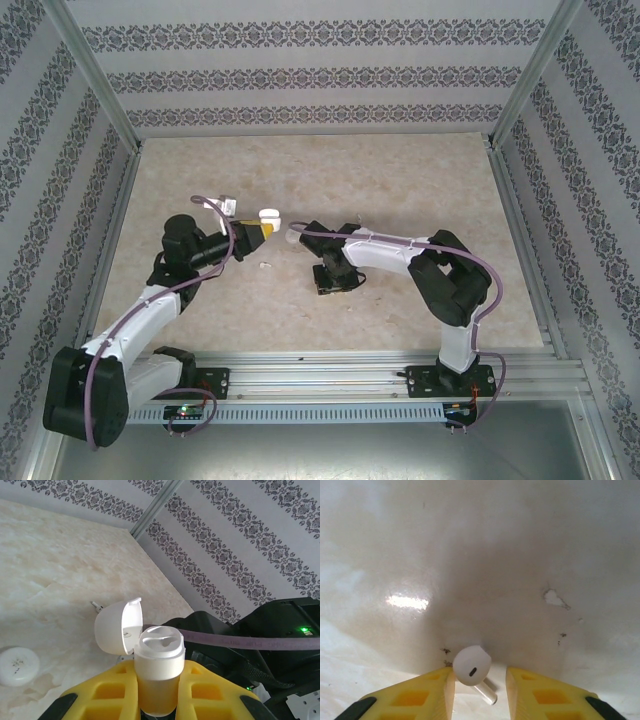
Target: Insert wireless bluetooth earbuds into charging case
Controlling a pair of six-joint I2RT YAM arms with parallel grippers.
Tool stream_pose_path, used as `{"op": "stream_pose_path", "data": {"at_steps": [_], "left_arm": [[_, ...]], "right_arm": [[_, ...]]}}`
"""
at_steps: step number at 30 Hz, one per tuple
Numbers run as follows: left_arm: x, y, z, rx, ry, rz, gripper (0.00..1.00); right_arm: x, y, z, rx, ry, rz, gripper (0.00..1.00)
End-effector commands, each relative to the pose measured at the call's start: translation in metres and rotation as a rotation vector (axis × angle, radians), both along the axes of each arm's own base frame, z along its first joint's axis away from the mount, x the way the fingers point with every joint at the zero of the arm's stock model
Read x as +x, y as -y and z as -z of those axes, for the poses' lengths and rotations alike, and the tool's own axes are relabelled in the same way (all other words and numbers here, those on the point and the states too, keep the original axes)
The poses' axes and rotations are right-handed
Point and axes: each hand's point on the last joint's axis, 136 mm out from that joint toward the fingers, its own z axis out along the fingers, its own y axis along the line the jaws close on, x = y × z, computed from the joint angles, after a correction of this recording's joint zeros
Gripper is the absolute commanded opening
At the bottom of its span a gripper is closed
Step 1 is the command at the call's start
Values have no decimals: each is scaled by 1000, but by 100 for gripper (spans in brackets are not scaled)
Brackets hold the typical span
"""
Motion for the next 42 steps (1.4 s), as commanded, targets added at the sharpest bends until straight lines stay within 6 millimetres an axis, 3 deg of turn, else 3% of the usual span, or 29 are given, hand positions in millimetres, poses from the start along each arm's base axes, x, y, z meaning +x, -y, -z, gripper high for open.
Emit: {"op": "stream_pose_path", "data": {"at_steps": [1, 8, 12, 21, 35, 42], "left_arm": [[-5, 0, -14, -5, 91, -32, 0], [-22, -11, 9, 101, 85, -65, 0], [-25, -12, 16, 99, 74, -69, 0], [-26, -13, 21, 94, 59, -74, 0], [-27, -13, 24, 101, 46, -73, 0], [-29, -13, 23, 105, 47, -70, 0]], "right_arm": [[2, 0, -11, 7, 3, 8, 35], [9, -2, -47, 39, 56, -13, 36], [15, -3, -56, 15, 90, -37, 33], [15, 9, -37, -140, 47, -141, 33], [8, -9, -18, -137, -9, -232, 34], [7, -6, -10, -165, -25, -237, 34]]}}
